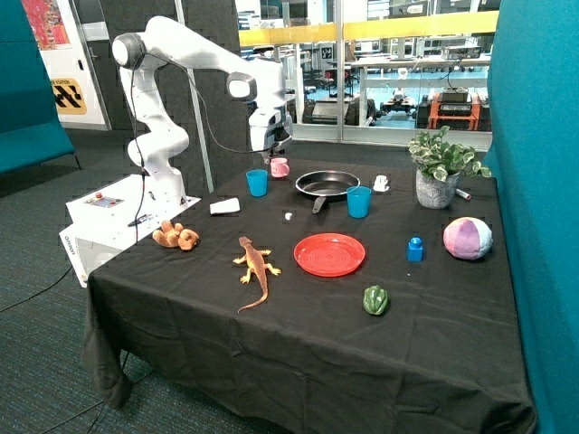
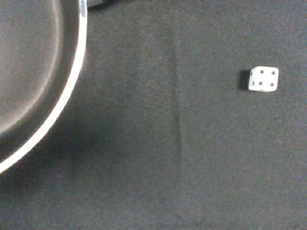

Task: Clean the pan

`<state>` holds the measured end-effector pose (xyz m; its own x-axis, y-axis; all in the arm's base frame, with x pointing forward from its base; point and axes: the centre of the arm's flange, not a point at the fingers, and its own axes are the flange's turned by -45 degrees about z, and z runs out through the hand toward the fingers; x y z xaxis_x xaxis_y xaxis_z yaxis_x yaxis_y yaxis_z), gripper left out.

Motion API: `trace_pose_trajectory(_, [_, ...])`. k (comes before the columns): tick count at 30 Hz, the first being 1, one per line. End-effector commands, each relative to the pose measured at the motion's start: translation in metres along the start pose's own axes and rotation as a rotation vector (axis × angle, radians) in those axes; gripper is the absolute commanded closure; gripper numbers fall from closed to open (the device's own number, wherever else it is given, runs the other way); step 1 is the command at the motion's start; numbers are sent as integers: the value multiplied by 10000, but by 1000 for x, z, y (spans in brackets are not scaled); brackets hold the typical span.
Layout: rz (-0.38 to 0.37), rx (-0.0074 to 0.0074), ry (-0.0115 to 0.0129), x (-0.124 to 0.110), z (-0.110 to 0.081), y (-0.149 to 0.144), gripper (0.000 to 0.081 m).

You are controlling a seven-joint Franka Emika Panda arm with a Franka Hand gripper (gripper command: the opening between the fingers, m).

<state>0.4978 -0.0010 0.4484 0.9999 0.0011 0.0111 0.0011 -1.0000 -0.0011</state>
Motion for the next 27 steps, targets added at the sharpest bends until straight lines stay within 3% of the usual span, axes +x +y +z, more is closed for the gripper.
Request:
trace_pose_trajectory(1, [-2443, 2, -112, 2, -2, -1, 0])
trace_pose_trajectory(4, [-2537, 3, -112, 1, 1, -5, 31])
trace_pose_trajectory(5, [-2550, 3, -112, 1, 2, -5, 238])
trace_pose_trajectory(6, [-2572, 3, -112, 1, 2, -6, 343])
trace_pose_trajectory(8, [-2610, 3, -112, 1, 3, -7, 421])
trace_pose_trajectory(14, [-2908, 5, -112, -2, 4, -11, 448])
trace_pose_trajectory(23, [-4443, 13, -112, -29, 20, -29, 446])
trace_pose_trajectory(27, [-4664, 15, -112, -37, 29, -30, 445])
